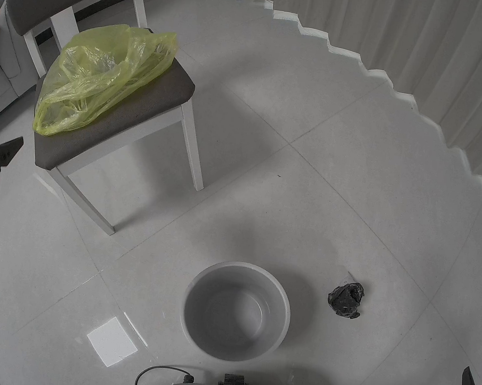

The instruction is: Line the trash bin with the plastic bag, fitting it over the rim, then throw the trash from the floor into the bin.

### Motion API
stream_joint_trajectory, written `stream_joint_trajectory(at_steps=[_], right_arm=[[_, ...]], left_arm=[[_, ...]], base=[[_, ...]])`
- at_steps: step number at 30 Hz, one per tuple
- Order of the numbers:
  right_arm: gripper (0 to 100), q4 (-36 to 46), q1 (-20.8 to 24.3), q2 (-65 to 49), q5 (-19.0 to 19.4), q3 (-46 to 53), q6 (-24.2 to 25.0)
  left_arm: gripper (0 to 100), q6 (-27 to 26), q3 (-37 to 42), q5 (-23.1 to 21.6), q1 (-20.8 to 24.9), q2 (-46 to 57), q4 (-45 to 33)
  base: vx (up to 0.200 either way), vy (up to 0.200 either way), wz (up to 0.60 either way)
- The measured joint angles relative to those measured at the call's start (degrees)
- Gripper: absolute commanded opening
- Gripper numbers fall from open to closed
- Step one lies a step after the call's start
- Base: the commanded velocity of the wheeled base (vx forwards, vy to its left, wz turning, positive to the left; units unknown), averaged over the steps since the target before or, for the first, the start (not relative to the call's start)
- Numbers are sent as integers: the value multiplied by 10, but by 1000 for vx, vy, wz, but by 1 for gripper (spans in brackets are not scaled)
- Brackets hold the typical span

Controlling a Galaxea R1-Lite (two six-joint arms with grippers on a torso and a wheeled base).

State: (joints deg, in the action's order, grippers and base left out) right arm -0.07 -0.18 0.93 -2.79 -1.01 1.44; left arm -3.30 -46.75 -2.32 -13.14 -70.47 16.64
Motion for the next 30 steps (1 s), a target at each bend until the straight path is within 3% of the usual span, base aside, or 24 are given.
stream_joint_trajectory(at_steps=[12,22,30], right_arm=[[100,0,0,0,-2,0,1],[100,-1,0,0,-8,0,2],[100,-1,0,0,-11,0,2]], left_arm=[[100,-44,-155,-1,-31,-205,27],[100,-25,-192,-1,-30,-281,117],[100,2,-202,-3,-27,-307,130]], base=[[0,0,0],[0,0,0],[0,0,0]])
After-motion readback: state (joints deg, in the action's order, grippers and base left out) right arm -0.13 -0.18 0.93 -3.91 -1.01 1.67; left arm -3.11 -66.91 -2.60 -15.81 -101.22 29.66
